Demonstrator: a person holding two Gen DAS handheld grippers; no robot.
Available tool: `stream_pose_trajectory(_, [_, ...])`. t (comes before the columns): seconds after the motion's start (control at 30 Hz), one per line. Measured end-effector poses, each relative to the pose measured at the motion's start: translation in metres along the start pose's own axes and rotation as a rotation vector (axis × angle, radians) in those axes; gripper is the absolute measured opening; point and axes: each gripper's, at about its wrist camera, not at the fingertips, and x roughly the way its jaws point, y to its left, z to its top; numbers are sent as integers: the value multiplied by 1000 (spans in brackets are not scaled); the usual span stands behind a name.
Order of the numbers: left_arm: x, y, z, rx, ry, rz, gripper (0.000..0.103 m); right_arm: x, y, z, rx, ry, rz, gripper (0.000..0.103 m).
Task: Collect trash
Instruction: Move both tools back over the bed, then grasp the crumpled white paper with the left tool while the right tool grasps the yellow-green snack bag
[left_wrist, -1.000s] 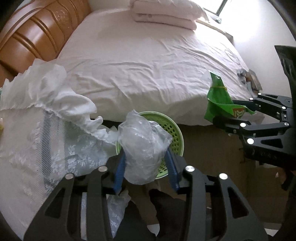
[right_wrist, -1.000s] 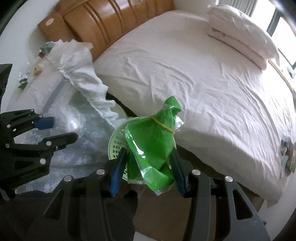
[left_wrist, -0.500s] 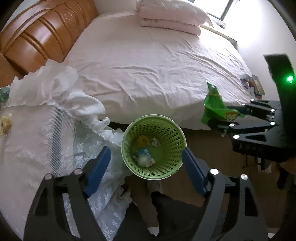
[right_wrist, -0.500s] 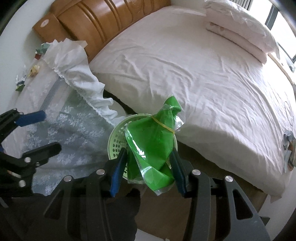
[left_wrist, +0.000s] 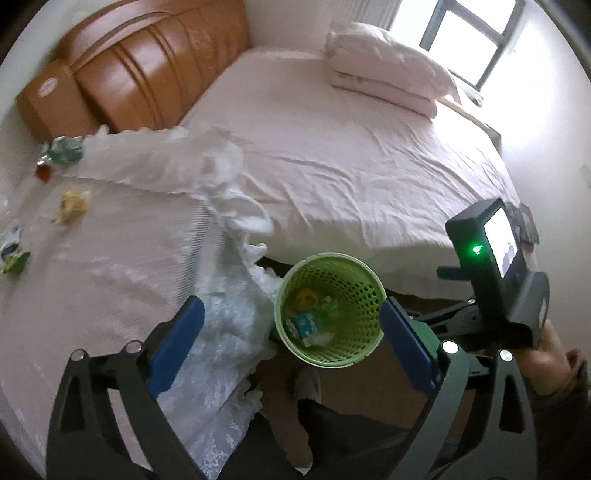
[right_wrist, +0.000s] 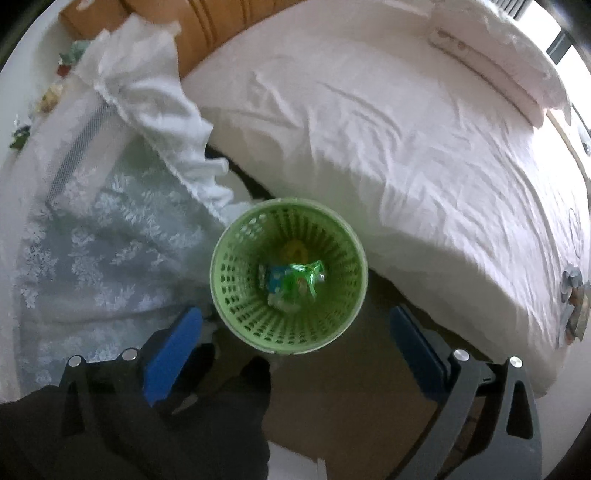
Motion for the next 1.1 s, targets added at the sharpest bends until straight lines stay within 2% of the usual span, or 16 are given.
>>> stream_pose_trajectory(0.07, [-8,13,-3,-31,-13,17,92,-5,12,5,-18,-14,28,101])
stream_pose_trajectory(0.3, [-30,71,-15,-149,-40,84,93,-37,64,30,-138,-87,21,101])
stream_pose_trajectory(0.5, [-50,151,-31,-277,-40,169,95,-71,128,68,-259,-164,58,101])
stream_pose_trajectory(0.63, [-68,201,-41,-354,-63,227,95,-93,176,92,-309,-226,114,101])
stream_pose_trajectory(0.83, [-95,256,-52,-429,-95,296,95,-115,248,124,-400,-280,166,101])
stream_pose_trajectory(1.0, [-107,294,-62,-487,-117,322,95,-122,298,148,-436,-316,207,101])
stream_pose_trajectory(1.1, [-110,314,-67,-528,-156,320,95,-119,322,161,-437,-360,241,101])
